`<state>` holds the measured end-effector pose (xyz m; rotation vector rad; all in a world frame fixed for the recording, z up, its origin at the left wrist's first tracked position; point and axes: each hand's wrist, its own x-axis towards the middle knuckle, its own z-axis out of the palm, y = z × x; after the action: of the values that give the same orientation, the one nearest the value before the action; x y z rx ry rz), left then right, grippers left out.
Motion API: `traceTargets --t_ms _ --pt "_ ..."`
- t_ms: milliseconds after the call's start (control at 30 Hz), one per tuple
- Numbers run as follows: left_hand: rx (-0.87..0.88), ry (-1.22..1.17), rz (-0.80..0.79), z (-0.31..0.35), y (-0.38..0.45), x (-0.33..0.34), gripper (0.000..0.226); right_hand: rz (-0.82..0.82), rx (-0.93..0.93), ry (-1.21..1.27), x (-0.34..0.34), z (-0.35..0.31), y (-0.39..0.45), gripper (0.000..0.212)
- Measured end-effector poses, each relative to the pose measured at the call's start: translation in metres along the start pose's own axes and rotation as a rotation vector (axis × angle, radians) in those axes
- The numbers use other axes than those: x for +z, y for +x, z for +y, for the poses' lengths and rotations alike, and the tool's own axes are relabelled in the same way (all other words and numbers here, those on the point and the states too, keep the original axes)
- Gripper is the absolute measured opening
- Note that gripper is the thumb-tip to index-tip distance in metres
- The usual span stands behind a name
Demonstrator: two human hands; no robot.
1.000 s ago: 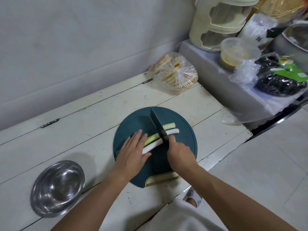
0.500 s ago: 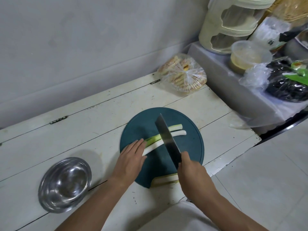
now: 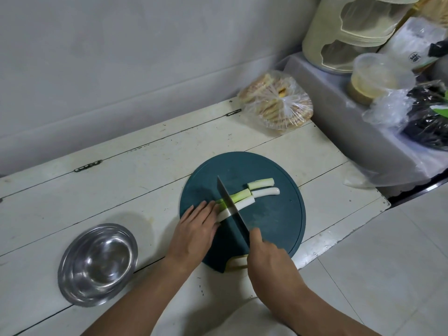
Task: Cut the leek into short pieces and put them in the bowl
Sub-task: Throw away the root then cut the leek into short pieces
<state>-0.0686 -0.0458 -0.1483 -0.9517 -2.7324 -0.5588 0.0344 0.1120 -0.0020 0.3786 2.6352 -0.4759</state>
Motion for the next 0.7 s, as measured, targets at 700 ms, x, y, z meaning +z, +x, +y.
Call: traceTargets --t_ms 700 --pt "-0.003 -0.062 -0.016 -0.007 -0.002 0.009 0.048 0.072 -0.016 0.077 0.011 -0.030 0.085 0.026"
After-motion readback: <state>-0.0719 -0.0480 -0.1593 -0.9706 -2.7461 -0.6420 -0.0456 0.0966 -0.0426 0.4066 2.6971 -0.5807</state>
